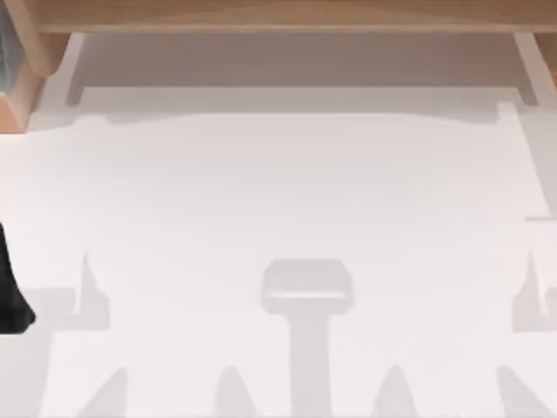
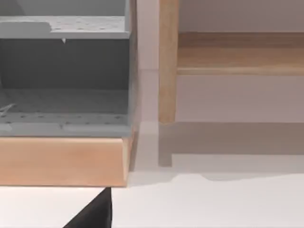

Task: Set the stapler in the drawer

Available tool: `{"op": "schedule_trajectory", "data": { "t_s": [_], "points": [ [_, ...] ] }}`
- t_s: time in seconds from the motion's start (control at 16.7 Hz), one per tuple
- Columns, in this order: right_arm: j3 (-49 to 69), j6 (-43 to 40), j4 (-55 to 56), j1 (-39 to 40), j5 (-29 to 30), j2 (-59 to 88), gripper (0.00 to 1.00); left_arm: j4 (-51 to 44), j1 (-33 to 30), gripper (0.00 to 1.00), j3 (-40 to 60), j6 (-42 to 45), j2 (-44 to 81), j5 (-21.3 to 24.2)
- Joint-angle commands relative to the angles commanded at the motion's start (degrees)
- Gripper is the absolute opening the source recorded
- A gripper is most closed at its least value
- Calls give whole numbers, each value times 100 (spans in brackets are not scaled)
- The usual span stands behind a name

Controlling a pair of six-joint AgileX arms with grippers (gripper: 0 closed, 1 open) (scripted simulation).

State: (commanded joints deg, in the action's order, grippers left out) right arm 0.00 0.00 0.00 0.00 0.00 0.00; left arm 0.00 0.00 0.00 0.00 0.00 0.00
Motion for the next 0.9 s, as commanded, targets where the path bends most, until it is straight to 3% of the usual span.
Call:
{"op": "schedule_trajectory", "data": {
  "t_s": [0.42, 0.9],
  "points": [
    [646, -283, -697, -205, -4, 923, 100, 0, 0, 100, 0, 0, 0, 0],
    [2697, -1322, -3110, -873, 33, 4791, 100, 0, 0, 100, 0, 0, 0, 0]
  ]
}}
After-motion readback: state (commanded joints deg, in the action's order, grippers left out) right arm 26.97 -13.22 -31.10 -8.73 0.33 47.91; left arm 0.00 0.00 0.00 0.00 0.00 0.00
